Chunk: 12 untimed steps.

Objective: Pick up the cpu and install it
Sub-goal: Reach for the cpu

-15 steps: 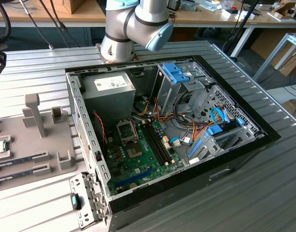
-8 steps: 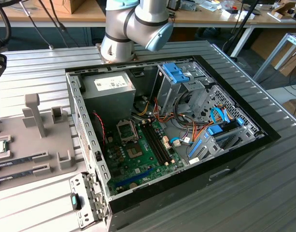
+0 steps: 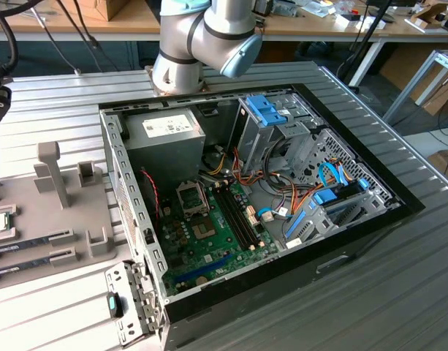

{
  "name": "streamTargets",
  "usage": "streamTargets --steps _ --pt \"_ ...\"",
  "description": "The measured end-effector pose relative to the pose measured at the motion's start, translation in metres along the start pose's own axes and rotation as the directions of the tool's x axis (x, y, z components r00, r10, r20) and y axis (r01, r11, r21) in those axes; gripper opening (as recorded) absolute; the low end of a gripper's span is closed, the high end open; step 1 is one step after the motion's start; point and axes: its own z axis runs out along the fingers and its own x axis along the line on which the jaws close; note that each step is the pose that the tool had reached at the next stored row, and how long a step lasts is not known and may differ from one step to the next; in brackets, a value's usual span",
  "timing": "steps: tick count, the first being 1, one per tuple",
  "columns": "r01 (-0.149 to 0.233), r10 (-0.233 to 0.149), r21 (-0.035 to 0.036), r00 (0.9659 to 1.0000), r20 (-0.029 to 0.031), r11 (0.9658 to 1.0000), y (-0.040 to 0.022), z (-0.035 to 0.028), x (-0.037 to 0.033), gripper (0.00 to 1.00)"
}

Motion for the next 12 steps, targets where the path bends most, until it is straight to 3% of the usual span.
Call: streamTargets --steps 12 --pt "0.0 0.0 0.0 1.0 0.0 1.0 -0.0004 0.0064 0.003 0.11"
